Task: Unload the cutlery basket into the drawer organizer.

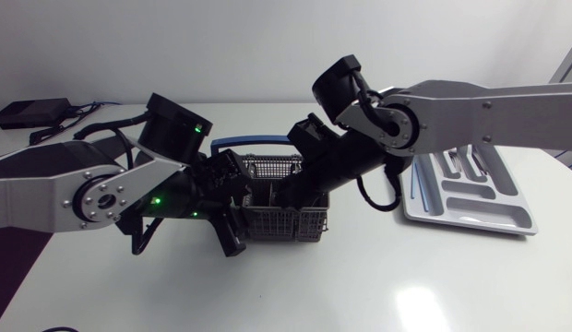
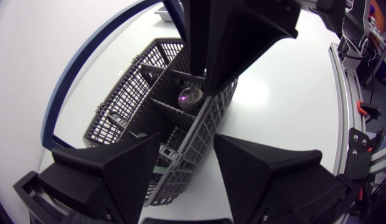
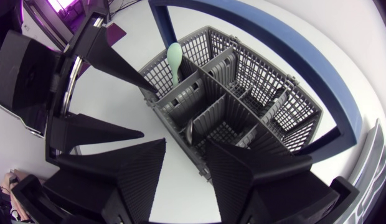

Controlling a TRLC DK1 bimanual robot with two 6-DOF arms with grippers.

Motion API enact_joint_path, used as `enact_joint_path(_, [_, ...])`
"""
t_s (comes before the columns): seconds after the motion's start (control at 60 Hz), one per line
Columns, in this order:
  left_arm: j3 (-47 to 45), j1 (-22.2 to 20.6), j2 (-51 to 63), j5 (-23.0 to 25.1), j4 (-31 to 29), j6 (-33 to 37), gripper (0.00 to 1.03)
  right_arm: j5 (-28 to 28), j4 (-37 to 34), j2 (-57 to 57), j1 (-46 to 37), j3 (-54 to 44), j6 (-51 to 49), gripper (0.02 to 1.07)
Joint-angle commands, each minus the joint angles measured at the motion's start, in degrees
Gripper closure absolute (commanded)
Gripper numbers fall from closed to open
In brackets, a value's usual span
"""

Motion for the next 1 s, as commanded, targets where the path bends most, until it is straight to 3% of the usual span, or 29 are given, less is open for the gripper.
enact_joint_path(0.0, [-1.6,0.8,-0.7,0.7,0.8,-1.5,0.43,-0.3,1.1,2.3,0.3,1.6,1.7,0.66])
enact_joint_path(0.233, [-2.2,1.1,-0.7,1.2,1.6,-1.5,0.43,-0.3,2.5,5.5,0.4,2.7,2.2,0.72])
enact_joint_path(0.3, [-2.5,1.2,-0.7,1.2,1.9,-1.5,0.43,-0.3,2.8,6.0,0.3,2.9,2.2,0.83])
enact_joint_path(0.417, [-2.9,1.2,-0.7,1.3,2.3,-1.4,0.43,-0.3,3.3,6.5,0.3,2.8,2.2,0.84])
enact_joint_path(0.6, [-4.0,1.1,-0.7,1.5,3.7,-1.5,0.43,-2.1,4.9,6.1,0.1,1.6,2.5,0.97])
enact_joint_path(0.983, [-4.7,0.3,-0.7,1.5,4.4,-1.5,0.43,-4.2,7.3,2.6,0.1,-1.3,2.5,1.01])
